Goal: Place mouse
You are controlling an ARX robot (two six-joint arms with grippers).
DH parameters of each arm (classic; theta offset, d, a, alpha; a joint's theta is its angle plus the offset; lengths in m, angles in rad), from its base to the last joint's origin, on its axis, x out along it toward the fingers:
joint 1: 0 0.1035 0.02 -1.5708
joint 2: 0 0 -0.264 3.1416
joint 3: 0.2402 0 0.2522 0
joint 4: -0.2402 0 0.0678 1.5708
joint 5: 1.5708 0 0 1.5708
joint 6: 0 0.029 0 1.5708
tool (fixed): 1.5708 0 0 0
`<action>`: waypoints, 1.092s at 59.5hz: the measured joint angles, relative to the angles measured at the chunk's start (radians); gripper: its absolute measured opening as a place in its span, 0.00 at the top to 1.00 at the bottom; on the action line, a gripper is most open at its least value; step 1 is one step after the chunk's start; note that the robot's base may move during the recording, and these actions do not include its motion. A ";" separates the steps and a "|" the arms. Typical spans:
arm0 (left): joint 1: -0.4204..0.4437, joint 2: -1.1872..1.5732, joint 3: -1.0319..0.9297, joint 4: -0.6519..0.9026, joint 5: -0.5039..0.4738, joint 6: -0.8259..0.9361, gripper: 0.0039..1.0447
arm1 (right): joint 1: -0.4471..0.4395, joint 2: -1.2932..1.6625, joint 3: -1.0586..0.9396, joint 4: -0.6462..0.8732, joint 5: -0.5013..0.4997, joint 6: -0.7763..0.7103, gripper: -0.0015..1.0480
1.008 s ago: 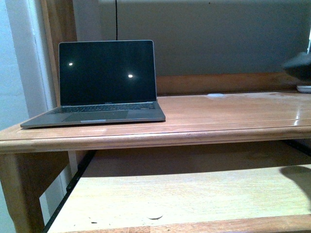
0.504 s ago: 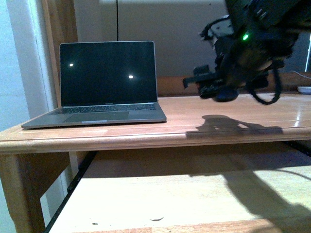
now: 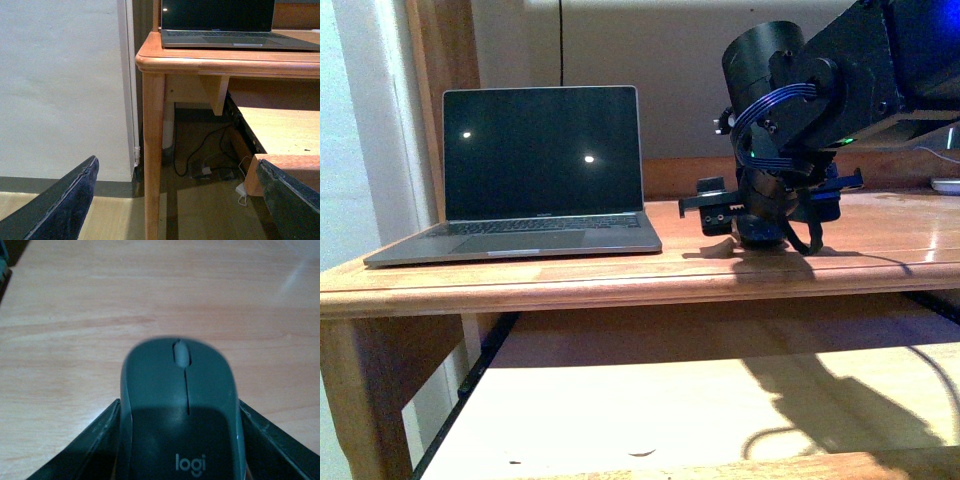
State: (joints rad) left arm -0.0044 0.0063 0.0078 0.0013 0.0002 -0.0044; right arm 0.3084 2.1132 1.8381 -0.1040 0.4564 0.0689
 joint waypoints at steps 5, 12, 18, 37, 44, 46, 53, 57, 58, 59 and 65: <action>0.000 0.000 0.000 0.000 0.000 0.000 0.07 | -0.005 -0.010 -0.031 0.056 -0.012 0.013 0.18; 0.000 0.000 0.000 0.000 0.000 0.000 0.07 | -0.027 -0.058 -0.090 0.119 -0.071 0.063 0.06; 0.000 0.000 0.000 0.000 0.000 0.000 0.07 | -0.080 -0.188 -0.233 0.237 -0.161 0.095 0.07; 0.000 0.000 0.000 0.000 0.000 0.000 0.07 | -0.355 -0.678 -0.845 0.489 -0.612 0.063 0.07; 0.000 0.000 0.000 0.000 0.000 0.000 0.07 | -0.482 -0.799 -1.071 0.489 -0.809 0.003 0.07; 0.000 0.000 0.000 0.000 0.000 0.000 0.07 | -0.515 -0.822 -1.125 0.489 -0.855 -0.017 0.07; 0.000 0.000 0.000 0.000 0.000 0.000 0.07 | -0.612 -0.887 -1.263 0.464 -1.006 -0.109 0.07; 0.000 0.000 0.000 0.000 0.000 0.000 0.07 | -0.663 -0.919 -1.318 0.445 -1.091 -0.146 0.07; 0.000 0.000 0.000 0.000 0.000 0.000 0.07 | -0.671 -0.924 -1.325 0.440 -1.116 -0.152 0.07; 0.000 0.000 0.000 0.000 0.000 0.000 0.07 | -0.687 -0.935 -1.337 0.430 -1.149 -0.161 0.07; 0.000 0.000 0.000 0.000 0.000 0.000 0.07 | -0.748 -0.975 -1.375 0.365 -1.284 -0.224 0.07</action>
State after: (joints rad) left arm -0.0044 0.0063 0.0078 0.0013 0.0002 -0.0044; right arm -0.4400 1.1385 0.4629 0.2615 -0.8276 -0.1551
